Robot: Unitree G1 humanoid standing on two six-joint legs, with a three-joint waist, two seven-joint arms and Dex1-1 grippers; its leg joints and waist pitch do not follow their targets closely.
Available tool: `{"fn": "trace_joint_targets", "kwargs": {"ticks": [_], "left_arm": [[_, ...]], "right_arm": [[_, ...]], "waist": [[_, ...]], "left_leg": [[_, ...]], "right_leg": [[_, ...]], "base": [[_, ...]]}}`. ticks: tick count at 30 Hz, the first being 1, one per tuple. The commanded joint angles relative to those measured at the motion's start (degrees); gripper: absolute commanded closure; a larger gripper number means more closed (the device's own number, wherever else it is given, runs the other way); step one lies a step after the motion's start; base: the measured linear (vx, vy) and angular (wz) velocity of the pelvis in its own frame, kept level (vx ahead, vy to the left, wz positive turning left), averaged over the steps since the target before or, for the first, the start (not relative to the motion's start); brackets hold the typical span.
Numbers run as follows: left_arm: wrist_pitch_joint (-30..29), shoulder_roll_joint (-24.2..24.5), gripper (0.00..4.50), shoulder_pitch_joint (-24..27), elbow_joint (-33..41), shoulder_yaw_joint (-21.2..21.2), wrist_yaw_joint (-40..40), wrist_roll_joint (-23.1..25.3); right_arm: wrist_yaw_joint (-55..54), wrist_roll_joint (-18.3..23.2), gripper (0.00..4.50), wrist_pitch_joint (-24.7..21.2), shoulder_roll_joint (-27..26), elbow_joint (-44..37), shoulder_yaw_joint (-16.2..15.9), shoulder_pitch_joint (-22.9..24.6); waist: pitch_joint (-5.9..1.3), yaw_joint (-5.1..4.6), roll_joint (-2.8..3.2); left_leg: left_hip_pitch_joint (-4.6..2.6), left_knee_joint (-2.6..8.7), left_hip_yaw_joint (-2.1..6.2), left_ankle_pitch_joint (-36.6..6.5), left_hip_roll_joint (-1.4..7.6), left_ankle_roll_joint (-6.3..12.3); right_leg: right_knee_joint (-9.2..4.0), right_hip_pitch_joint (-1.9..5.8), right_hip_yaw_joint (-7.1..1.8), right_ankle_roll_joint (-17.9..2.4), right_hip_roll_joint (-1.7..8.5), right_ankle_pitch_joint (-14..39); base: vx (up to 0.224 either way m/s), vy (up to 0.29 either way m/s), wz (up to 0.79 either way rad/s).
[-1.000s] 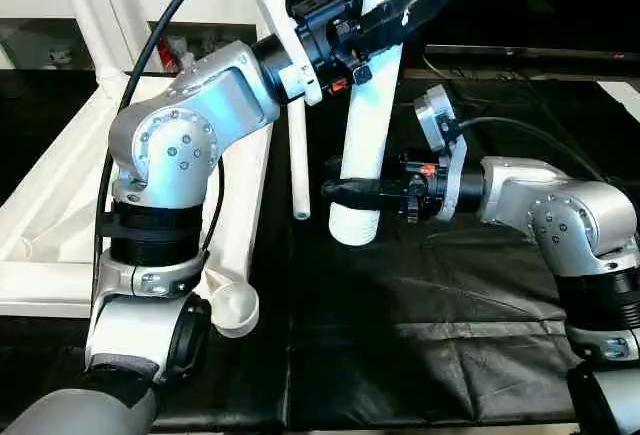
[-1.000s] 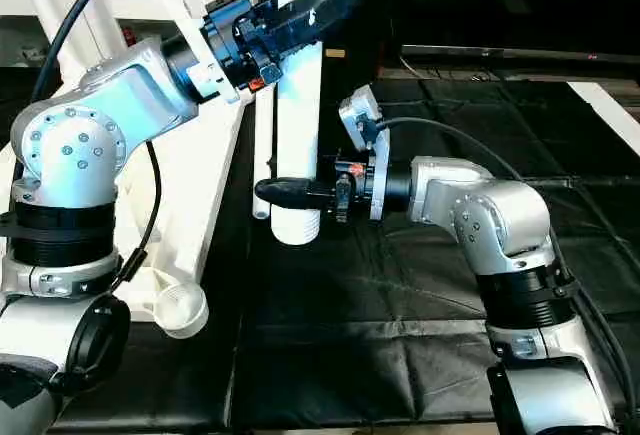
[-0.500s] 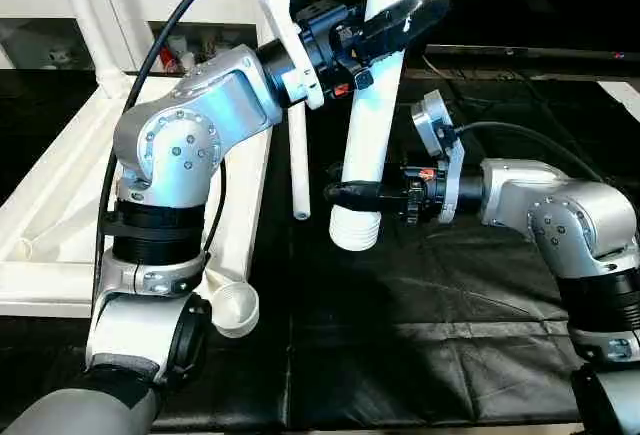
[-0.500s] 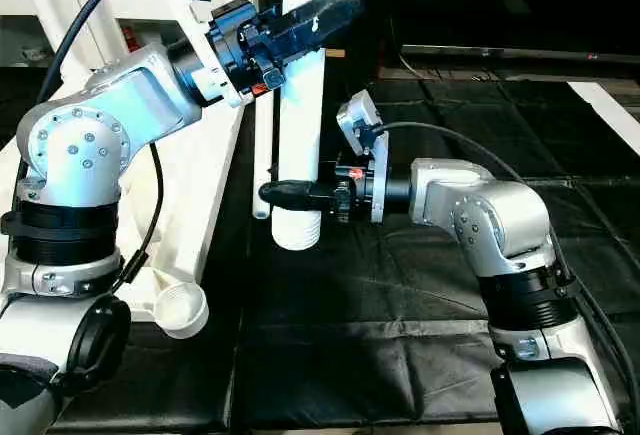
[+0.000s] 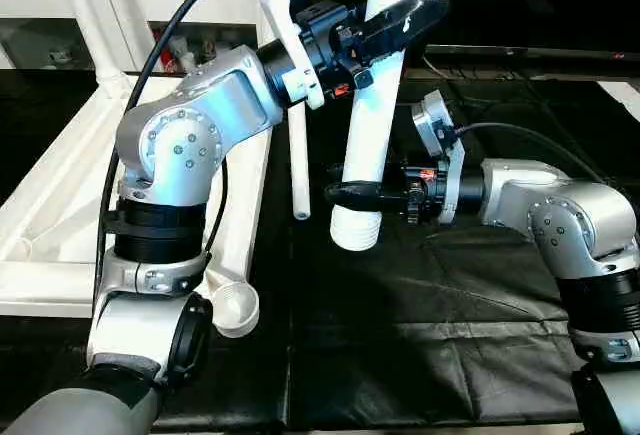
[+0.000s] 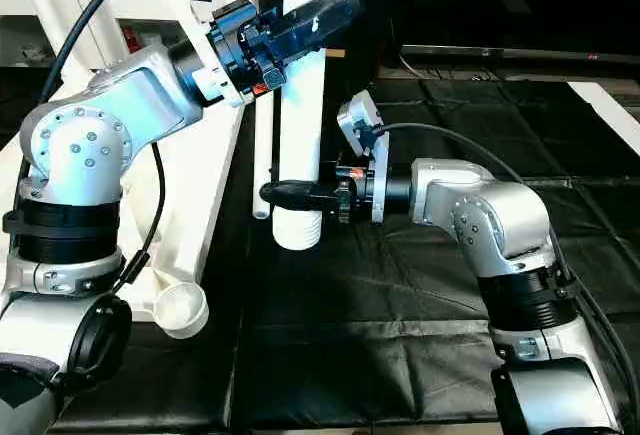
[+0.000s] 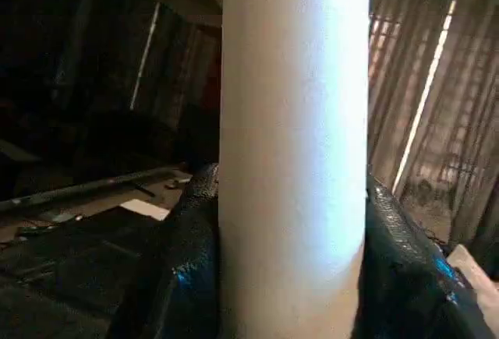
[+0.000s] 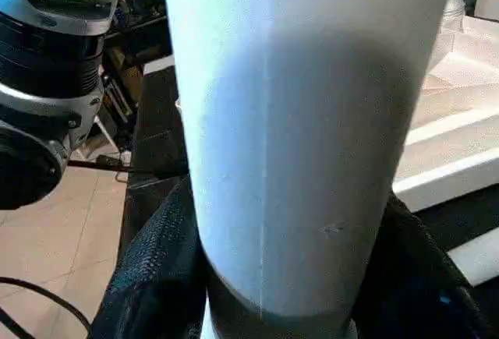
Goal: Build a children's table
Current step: Pick table leg
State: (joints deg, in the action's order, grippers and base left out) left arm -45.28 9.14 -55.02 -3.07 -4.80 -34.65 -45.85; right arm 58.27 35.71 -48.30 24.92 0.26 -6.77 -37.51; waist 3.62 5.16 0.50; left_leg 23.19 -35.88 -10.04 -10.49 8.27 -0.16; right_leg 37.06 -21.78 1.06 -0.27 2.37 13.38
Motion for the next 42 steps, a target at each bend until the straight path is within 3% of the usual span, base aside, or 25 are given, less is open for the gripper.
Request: {"fn": "trace_joint_targets", "kwargs": {"ticks": [1,13,15,16,17,20,23,27,29,30,31,32,33,34,37,38,40,42], "left_arm": [[-0.41,-0.53,2.06,-2.82,0.96,-1.26,-1.76,-3.14],[-1.54,-4.79,1.10,-1.31,2.30,-5.89,0.28,-10.88],[1.07,-8.06,0.87,-1.43,1.52,-10.59,4.89,-14.65],[1.14,-8.13,0.74,-1.44,1.49,-10.71,5.00,-14.75],[3.20,-10.82,0.69,-2.12,1.19,-14.93,10.14,-19.86],[4.65,-12.58,0.65,-2.57,1.44,-17.27,13.16,-22.64],[7.06,-12.38,0.65,-3.30,1.10,-18.89,15.88,-20.71],[7.29,-10.55,0.65,-3.67,0.20,-19.35,17.18,-17.91],[7.63,-4.59,0.65,-1.94,-2.34,-13.29,17.89,-7.49],[7.70,-4.18,0.65,-1.79,-2.52,-12.81,17.92,-6.70],[8.62,-1.03,0.65,0.28,-4.38,-7.44,18.94,0.75],[9.29,0.84,0.65,2.51,-6.02,-2.36,20.97,7.18],[9.29,0.84,0.65,2.51,-6.02,-2.36,20.97,7.18],[10.23,1.81,0.65,4.01,-4.58,2.10,18.85,10.22],[8.27,0.56,0.65,5.08,0.33,4.97,15.18,7.89],[7.08,-0.07,0.65,5.42,3.01,6.44,13.06,6.25],[6.96,-0.15,0.65,5.51,3.74,7.01,12.31,6.04],[6.75,-0.86,0.65,5.76,5.14,8.14,11.35,5.25]], "right_arm": [[0.61,0.02,2.55,-0.09,-0.20,0.14,-0.63,0.67],[-2.66,0.55,2.55,2.00,-4.06,1.42,1.67,0.41],[-4.20,1.03,2.55,2.98,-5.83,1.87,3.10,0.32],[-4.23,1.05,2.55,3.01,-5.87,1.88,3.14,0.32],[-5.94,1.87,2.55,3.58,-7.57,2.30,4.67,0.19],[-7.22,2.41,2.56,4.20,-9.04,2.42,5.60,0.18],[-9.46,2.48,2.57,5.84,-11.13,2.21,6.52,0.49],[-11.07,0.91,2.57,7.31,-11.54,1.80,6.54,0.74],[-11.80,-2.46,2.57,9.28,-10.78,0.89,4.92,1.21],[-11.84,-2.65,2.57,9.39,-10.75,0.83,4.83,1.25],[-12.43,-3.44,2.57,9.85,-10.80,0.19,4.30,1.61],[-13.03,-3.63,2.57,9.99,-11.00,-0.45,3.79,2.02],[-13.03,-3.63,2.57,9.99,-11.00,-0.45,3.79,2.02],[-13.26,-4.50,2.57,10.58,-10.74,-0.70,2.82,2.29],[-13.36,-5.73,2.57,11.31,-10.25,-0.36,1.66,2.51],[-13.54,-6.37,2.57,11.58,-10.14,0.13,1.30,2.52],[-13.59,-6.68,2.57,11.71,-10.11,0.30,1.19,2.51],[-13.81,-8.01,2.57,12.30,-10.00,1.14,0.67,2.40]], "waist": [[-4.22,0.17,-0.91],[-4.20,0.19,-0.77],[-4.24,0.22,-0.70],[-4.27,0.20,-0.75],[-4.24,0.21,-0.82],[-4.28,0.26,-0.87],[-4.25,0.19,-0.63],[-4.21,0.03,-0.42],[-4.14,0.01,-0.27],[-4.08,-0.04,-0.38],[-4.04,-0.06,-0.42],[-3.99,-0.07,-0.19],[-4.05,-0.19,-0.08],[-4.13,-0.16,0.02],[-4.63,0.09,0.14],[-4.64,0.08,0.02],[-4.47,-0.01,-0.19],[-4.12,-0.23,-0.28]], "left_leg": [[-1.69,3.59,1.65,-3.27,4.43,1.31],[-1.63,3.62,1.69,-3.74,4.48,1.27],[-1.52,3.58,1.70,-3.60,4.49,1.31],[-1.54,3.55,1.67,-3.71,4.50,1.22],[-1.56,3.54,1.68,-4.02,4.43,1.39],[-1.51,3.52,1.68,-3.87,4.36,1.52],[-1.69,3.62,1.76,-3.55,4.48,1.94],[-1.87,3.85,1.88,-4.11,4.61,0.99],[-1.93,4.02,1.96,-5.00,4.64,-0.19],[-2.00,4.22,2.03,-5.53,4.68,-0.52],[-2.01,4.25,1.98,-5.67,4.62,-0.87],[-1.97,4.52,2.21,-6.59,4.84,-1.41],[-2.10,4.50,2.20,-6.84,4.83,-2.16],[-2.16,4.55,2.21,-6.59,4.86,-2.42],[-2.15,4.22,1.99,-3.73,4.88,-3.15],[-1.85,4.15,1.97,-2.74,4.79,-2.64],[-1.62,4.07,1.90,-3.06,4.67,-1.97],[-1.59,4.03,1.70,-5.31,4.44,-1.48]], "right_leg": [[-4.08,2.61,-2.39,-15.01,5.95,0.34],[-4.01,2.61,-2.37,-16.08,6.00,-0.69],[-3.99,2.71,-2.36,-16.35,6.07,-1.38],[-3.95,2.73,-2.34,-16.67,6.09,-1.65],[-4.11,2.77,-2.34,-16.86,6.08,-1.41],[-4.11,2.84,-2.30,-16.82,6.01,-1.29],[-4.15,2.67,-2.29,-15.29,5.81,-0.61],[-4.22,2.44,-2.32,-13.67,5.69,0.37],[-4.30,2.29,-2.40,-12.42,5.59,1.73],[-4.35,2.22,-2.49,-10.44,5.48,3.00],[-4.41,2.25,-2.53,-10.13,5.58,3.41],[-4.59,2.13,-2.62,-8.36,5.65,4.92],[-4.51,2.07,-2.62,-7.52,5.71,5.02],[-4.56,2.08,-2.61,-7.73,5.79,4.60],[-3.69,2.04,-2.40,-10.85,5.83,-2.14],[-3.35,2.33,-2.29,-12.92,5.87,-6.22],[-3.42,2.42,-2.32,-13.65,5.94,-7.03],[-3.95,2.45,-2.50,-13.86,5.95,-3.11]], "base": [[0.000,0.000,0.00],[0.000,0.000,0.00],[0.000,0.000,0.00],[0.000,0.000,0.00],[0.000,0.000,0.00],[0.000,0.000,0.00],[0.000,0.000,0.00],[0.000,0.000,0.00],[0.000,0.000,0.00],[0.000,0.000,0.00],[0.000,0.000,0.00],[0.000,0.000,0.00],[0.000,0.000,0.00],[0.000,0.000,0.00],[0.000,0.000,0.00],[0.000,0.000,0.00],[0.000,0.000,0.00],[0.000,0.000,0.00]]}}
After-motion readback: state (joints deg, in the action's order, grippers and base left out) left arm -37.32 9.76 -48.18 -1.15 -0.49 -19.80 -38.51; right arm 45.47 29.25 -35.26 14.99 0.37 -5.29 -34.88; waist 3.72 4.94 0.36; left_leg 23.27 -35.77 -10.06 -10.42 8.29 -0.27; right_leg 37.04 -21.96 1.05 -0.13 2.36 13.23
